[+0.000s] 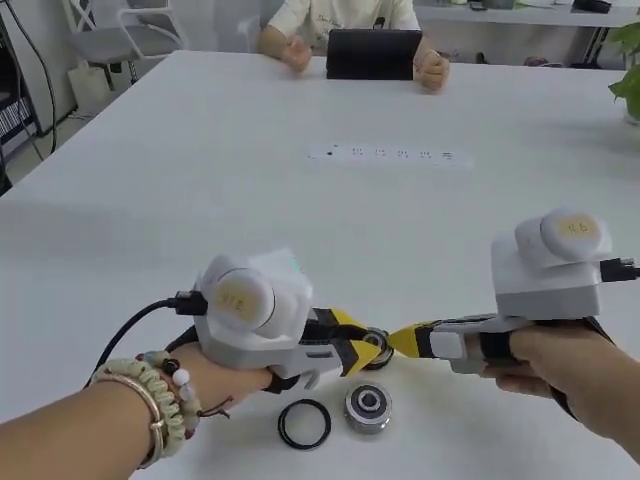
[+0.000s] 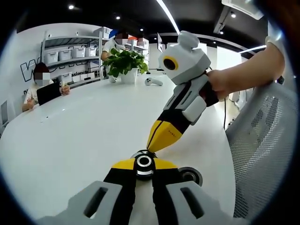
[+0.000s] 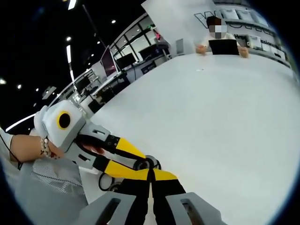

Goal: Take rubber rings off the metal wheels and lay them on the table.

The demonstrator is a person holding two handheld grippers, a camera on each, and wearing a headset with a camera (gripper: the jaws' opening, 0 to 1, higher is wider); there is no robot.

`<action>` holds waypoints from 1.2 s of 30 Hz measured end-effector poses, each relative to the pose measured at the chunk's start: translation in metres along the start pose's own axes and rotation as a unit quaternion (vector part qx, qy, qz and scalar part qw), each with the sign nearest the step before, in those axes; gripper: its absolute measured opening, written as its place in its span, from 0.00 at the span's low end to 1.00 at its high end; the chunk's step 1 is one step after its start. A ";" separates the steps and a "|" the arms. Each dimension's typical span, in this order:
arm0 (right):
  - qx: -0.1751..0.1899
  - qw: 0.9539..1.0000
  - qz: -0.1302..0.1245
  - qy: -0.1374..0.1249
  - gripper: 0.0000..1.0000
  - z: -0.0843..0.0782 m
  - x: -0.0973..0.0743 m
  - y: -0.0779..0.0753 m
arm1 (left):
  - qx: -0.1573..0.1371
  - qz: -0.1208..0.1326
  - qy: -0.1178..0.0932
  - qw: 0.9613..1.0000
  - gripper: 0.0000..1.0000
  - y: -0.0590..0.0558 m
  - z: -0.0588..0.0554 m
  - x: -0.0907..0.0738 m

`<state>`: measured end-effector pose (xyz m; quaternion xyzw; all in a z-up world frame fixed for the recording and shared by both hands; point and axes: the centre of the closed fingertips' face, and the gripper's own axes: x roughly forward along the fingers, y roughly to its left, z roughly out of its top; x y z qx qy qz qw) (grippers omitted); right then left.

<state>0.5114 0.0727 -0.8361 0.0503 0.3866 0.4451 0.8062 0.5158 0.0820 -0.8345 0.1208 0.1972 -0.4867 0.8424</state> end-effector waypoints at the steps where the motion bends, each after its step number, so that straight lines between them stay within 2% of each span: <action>1: -0.001 1.000 0.000 0.000 0.00 0.000 0.000 0.001 | 0.000 0.000 0.000 1.000 0.07 0.000 0.000 0.000; 26: -0.006 1.000 0.013 -0.001 0.00 0.003 0.001 0.010 | 0.002 -0.001 0.000 1.000 0.07 0.000 -0.001 0.000; 36: -0.020 1.000 0.016 -0.002 0.00 0.004 0.002 0.012 | 0.001 -0.001 -0.001 1.000 0.07 0.000 -0.001 0.000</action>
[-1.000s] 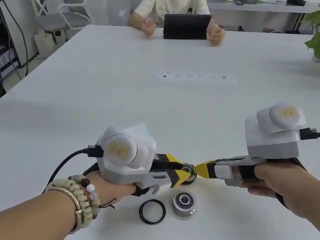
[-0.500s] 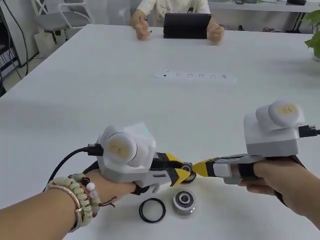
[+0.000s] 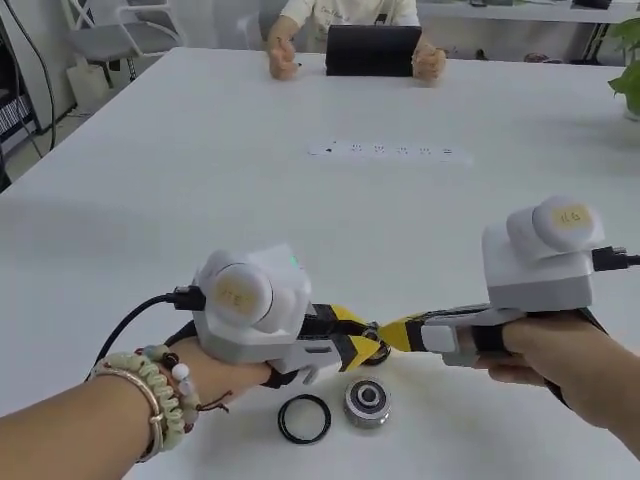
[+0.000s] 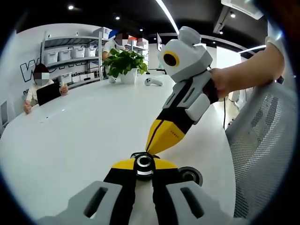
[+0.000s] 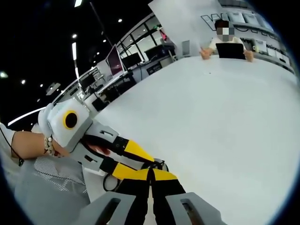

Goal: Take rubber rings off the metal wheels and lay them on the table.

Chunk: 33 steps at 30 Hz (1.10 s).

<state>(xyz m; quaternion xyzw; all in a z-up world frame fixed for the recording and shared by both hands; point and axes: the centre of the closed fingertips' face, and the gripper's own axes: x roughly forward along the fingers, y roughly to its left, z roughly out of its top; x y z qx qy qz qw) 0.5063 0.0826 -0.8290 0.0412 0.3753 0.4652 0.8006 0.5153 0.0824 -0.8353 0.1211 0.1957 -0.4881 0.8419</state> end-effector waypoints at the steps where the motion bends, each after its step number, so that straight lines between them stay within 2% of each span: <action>1: 0.001 1.000 0.001 -0.001 0.00 0.000 0.000 0.000 | 0.000 0.000 0.000 1.000 0.07 0.000 0.000 0.000; 7: -0.001 1.000 0.013 -0.007 0.00 0.003 0.001 0.005 | -0.002 0.000 -0.001 1.000 0.07 0.000 0.000 0.000; 8: -0.004 1.000 0.022 -0.012 0.00 0.005 0.001 0.008 | -0.002 0.001 -0.001 1.000 0.07 0.000 0.000 0.000; 9: 0.012 0.999 0.038 -0.026 0.00 0.010 0.000 0.014 | -0.002 0.001 -0.002 1.000 0.07 0.000 0.000 0.000; 13: -0.008 1.000 0.020 -0.021 0.00 0.010 0.000 0.009 | -0.002 0.001 -0.002 1.000 0.07 0.000 0.000 0.000; 16: -0.014 1.000 0.004 -0.006 0.00 0.004 0.001 0.002 | -0.001 0.002 -0.003 1.000 0.07 0.000 0.000 -0.001; 24: -0.005 1.000 -0.005 0.005 0.00 -0.003 0.001 -0.004 | -0.002 0.010 0.000 1.000 0.07 0.000 0.001 0.000; 31: -0.005 1.000 -0.013 0.005 0.00 -0.003 0.000 -0.006 | -0.012 0.014 0.007 1.000 0.09 -0.001 0.001 0.001; 33: -0.005 1.000 -0.014 0.004 0.00 -0.002 0.000 -0.006 | -0.023 0.012 0.008 1.000 0.10 -0.001 0.001 0.001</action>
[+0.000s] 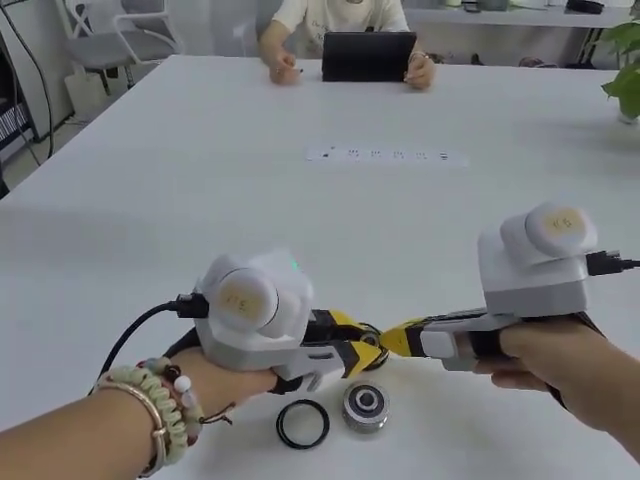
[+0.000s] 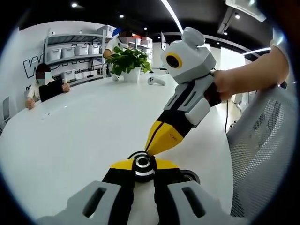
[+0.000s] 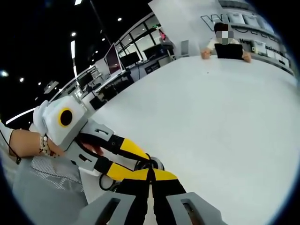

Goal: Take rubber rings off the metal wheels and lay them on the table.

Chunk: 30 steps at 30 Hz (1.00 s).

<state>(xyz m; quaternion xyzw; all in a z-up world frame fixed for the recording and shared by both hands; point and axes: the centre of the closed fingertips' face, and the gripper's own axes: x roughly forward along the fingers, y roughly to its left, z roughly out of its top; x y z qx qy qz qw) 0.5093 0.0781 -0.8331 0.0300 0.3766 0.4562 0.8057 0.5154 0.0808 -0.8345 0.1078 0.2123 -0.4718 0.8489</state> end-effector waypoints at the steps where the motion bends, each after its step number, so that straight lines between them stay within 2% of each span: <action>1: 0.000 1.000 0.000 0.000 0.00 0.000 0.000 0.000 | -0.008 0.000 0.000 1.000 0.10 0.000 0.000 0.000; 3: 0.001 1.000 0.000 -0.001 0.00 0.000 -0.001 -0.001 | -0.025 -0.003 0.001 1.000 0.10 0.000 0.001 0.000; 7: 0.001 1.000 -0.001 -0.002 0.00 0.001 -0.002 -0.002 | -0.036 -0.009 0.012 0.999 0.11 0.000 0.001 -0.003; 9: 0.002 1.000 -0.001 -0.004 0.00 0.001 -0.002 -0.002 | -0.050 -0.008 0.005 0.999 0.11 0.000 0.006 -0.005; 10: 0.002 1.000 -0.001 -0.004 0.00 0.002 -0.002 -0.003 | -0.054 -0.008 -0.005 0.998 0.11 0.000 0.013 -0.007; 13: 0.003 1.000 -0.002 -0.006 0.00 0.002 -0.002 -0.003 | -0.040 -0.013 -0.011 0.999 0.13 -0.002 0.021 -0.011; 17: 0.003 1.000 -0.003 -0.007 0.00 0.005 -0.003 -0.003 | -0.008 -0.018 0.007 1.000 0.18 -0.006 0.020 -0.015; 20: 0.001 1.000 -0.003 -0.010 0.00 0.007 -0.004 -0.002 | 0.025 -0.033 0.021 0.999 0.22 -0.011 0.021 -0.017; 24: 0.002 1.000 -0.004 -0.012 0.00 0.009 -0.005 -0.002 | 0.028 -0.035 0.020 0.999 0.29 -0.010 0.030 -0.023; 28: 0.000 1.000 -0.004 -0.012 0.00 0.011 -0.005 0.000 | 0.029 -0.051 0.025 0.998 0.37 -0.011 0.042 -0.037; 30: -0.002 1.000 -0.002 -0.014 0.00 0.012 -0.006 0.001 | 0.036 -0.054 0.020 0.998 0.39 -0.011 0.052 -0.045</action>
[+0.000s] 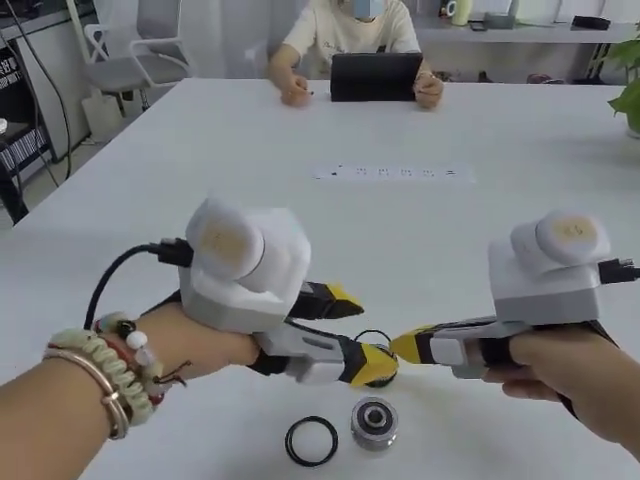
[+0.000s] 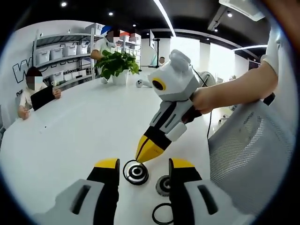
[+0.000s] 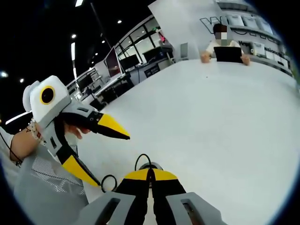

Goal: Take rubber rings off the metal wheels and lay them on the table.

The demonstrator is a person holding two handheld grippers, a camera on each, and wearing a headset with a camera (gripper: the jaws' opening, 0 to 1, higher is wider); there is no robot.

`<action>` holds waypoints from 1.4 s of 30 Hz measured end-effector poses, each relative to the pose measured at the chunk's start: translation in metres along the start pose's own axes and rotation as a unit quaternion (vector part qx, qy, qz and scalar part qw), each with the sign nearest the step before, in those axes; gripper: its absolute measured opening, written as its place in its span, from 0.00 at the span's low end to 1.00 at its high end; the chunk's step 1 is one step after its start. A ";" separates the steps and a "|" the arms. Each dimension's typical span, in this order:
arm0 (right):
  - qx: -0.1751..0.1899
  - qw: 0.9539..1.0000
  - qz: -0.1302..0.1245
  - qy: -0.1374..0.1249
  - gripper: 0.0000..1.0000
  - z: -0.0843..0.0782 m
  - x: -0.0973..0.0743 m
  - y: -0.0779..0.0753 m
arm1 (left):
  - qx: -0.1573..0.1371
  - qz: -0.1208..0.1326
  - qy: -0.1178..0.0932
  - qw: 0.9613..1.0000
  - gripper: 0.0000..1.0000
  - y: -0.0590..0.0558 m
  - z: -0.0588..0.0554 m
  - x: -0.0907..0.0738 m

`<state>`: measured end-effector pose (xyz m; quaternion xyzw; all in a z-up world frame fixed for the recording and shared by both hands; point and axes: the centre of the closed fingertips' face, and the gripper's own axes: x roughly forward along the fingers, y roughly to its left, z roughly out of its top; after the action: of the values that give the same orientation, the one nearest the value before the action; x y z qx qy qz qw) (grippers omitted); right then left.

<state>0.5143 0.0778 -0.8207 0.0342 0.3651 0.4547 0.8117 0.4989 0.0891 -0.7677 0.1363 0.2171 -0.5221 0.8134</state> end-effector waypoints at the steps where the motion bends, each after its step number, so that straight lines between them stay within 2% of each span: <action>1: -0.001 1.000 0.001 -0.002 0.00 0.001 -0.001 0.001 | 0.005 0.002 -0.004 1.000 0.40 0.000 0.004 -0.003; 6: -0.005 1.000 0.003 -0.016 0.00 0.008 -0.003 0.004 | 0.019 0.002 -0.020 1.000 0.50 -0.005 0.023 -0.025; 11: -0.011 0.999 0.015 -0.030 0.00 0.019 -0.006 0.014 | 0.035 0.009 -0.028 0.999 0.55 -0.011 0.031 -0.047; 14: -0.013 0.999 0.030 -0.038 0.00 0.025 -0.006 0.025 | 0.034 0.015 -0.032 0.999 0.57 -0.014 0.034 -0.058; 17: -0.015 0.998 0.044 -0.043 0.00 0.029 -0.006 0.035 | 0.053 0.029 -0.017 0.998 0.59 -0.018 0.029 -0.072; 21: -0.013 0.997 0.059 -0.046 0.00 0.033 -0.005 0.048 | 0.048 0.046 -0.021 0.998 0.61 -0.021 0.025 -0.089; 24: -0.013 0.996 0.070 -0.046 0.00 0.034 -0.004 0.056 | 0.049 0.046 -0.021 0.998 0.63 -0.028 0.019 -0.097; 29: -0.025 0.996 0.080 -0.037 0.00 0.032 -0.002 0.066 | 0.028 0.067 -0.026 0.997 0.67 -0.027 0.008 -0.113; 33: -0.031 0.995 0.088 -0.031 0.00 0.030 -0.001 0.073 | 0.016 0.085 -0.023 0.996 0.69 -0.026 -0.005 -0.125; 35: -0.032 0.995 0.092 -0.026 0.00 0.029 0.000 0.075 | 0.009 0.093 -0.031 0.995 0.72 -0.027 -0.009 -0.130; 38: -0.032 0.994 0.099 -0.015 0.00 0.025 0.002 0.080 | 0.002 0.095 -0.045 0.994 0.80 -0.029 -0.013 -0.134; 42: -0.038 0.994 0.105 -0.004 0.00 0.020 0.005 0.084 | -0.006 0.098 -0.041 0.994 0.82 -0.033 -0.025 -0.137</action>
<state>0.4688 0.1364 -0.7764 0.0436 0.3387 0.5503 0.7619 0.4142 0.1945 -0.7210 0.1310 0.1722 -0.4435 0.8698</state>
